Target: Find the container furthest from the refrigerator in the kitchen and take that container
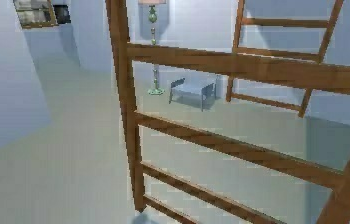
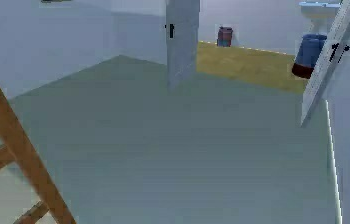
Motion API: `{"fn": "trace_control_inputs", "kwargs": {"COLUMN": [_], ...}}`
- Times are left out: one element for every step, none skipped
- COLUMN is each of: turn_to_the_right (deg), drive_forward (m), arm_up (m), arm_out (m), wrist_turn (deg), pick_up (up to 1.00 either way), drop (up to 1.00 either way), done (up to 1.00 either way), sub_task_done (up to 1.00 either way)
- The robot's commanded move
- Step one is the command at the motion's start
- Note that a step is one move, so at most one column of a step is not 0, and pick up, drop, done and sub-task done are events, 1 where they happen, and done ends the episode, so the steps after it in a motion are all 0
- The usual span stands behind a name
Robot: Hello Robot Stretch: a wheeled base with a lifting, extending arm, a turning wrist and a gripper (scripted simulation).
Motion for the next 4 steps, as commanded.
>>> {"fn": "trace_control_inputs", "kwargs": {"turn_to_the_right": [45.0, 45.0, 15.0, 0.0], "drive_forward": [0.00, 0.00, 0.00, 1.00], "arm_up": [0.00, 0.00, 0.00, 0.00], "arm_out": [0.00, 0.00, 0.00, 0.00], "wrist_turn": [0.0, 0.0, 0.0, 0.0], "pick_up": [0.00, 0.00, 0.00, 0.00], "drop": [0.00, 0.00, 0.00, 0.00], "done": [0.00, 0.00, 0.00, 0.00], "sub_task_done": [0.00, 0.00, 0.00, 0.00]}}
